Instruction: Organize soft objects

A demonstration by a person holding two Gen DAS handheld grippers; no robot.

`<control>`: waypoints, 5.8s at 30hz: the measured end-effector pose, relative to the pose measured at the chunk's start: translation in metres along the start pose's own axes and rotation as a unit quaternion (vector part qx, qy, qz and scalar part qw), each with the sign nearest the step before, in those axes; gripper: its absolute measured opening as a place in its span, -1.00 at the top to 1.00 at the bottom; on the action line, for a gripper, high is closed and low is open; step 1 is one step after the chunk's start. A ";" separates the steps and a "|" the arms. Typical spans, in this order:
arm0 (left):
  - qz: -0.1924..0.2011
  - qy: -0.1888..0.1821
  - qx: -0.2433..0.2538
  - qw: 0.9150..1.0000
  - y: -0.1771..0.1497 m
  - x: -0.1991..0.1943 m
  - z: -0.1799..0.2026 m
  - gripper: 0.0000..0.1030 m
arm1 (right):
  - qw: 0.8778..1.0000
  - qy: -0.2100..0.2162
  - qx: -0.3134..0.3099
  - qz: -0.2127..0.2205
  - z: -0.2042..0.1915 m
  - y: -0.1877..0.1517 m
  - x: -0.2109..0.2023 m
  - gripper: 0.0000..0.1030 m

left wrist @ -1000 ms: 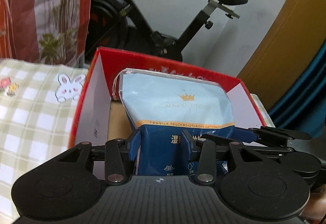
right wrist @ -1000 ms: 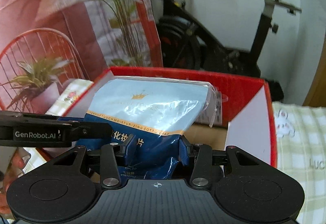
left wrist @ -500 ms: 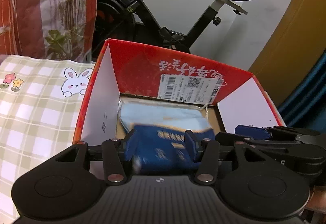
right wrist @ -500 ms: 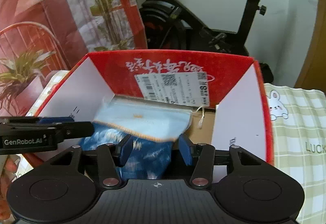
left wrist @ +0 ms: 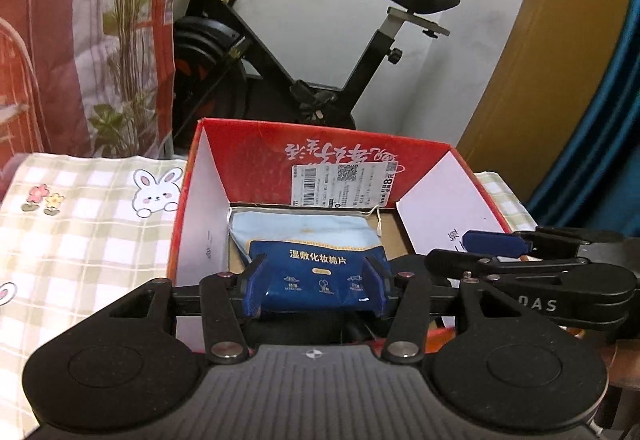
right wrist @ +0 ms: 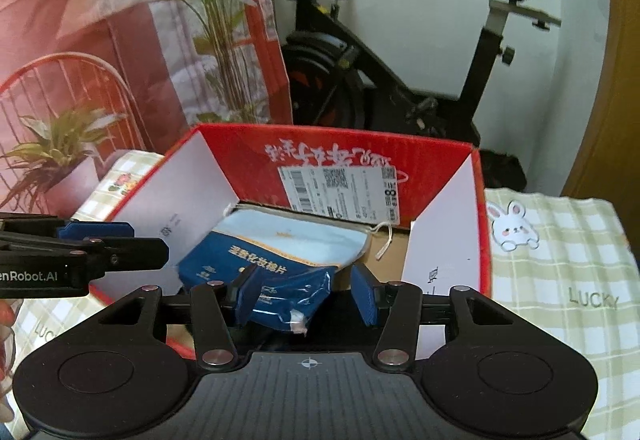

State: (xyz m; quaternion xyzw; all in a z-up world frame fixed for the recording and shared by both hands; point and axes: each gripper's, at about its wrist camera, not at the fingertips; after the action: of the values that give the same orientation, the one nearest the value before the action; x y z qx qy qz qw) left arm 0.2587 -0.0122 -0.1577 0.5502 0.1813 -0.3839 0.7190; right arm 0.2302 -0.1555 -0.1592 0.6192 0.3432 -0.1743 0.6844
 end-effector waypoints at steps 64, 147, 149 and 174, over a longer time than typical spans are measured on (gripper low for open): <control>-0.046 -0.031 -0.080 0.995 -0.110 -0.026 -0.065 -0.02 | 0.998 0.026 0.057 0.011 -0.036 -0.137 -0.051 0.02; 0.080 -0.019 -0.054 0.995 -0.133 -0.087 -0.041 0.59 | 0.992 0.030 0.058 0.107 -0.063 -0.132 -0.103 0.86; 0.090 -0.021 -0.049 0.994 -0.128 -0.092 -0.037 0.59 | 0.991 0.030 0.054 0.117 -0.063 -0.125 -0.109 0.86; 0.135 -0.019 -0.006 0.991 0.002 -0.041 -0.005 0.59 | 0.988 0.011 0.061 0.140 0.010 -0.003 -0.059 0.86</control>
State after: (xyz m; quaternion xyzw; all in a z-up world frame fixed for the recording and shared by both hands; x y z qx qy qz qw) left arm 0.2352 0.0070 -0.1298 0.5574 0.0941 -0.2931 0.7710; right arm 0.1891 -0.1771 -0.1207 0.7035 0.2490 -0.0903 0.6595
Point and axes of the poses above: each gripper's, at about its wrist camera, not at the fingertips, and x roughly the way its jaws point, z to its right, y to its top, and after that the axes turned 13 degrees about -x, right-handed
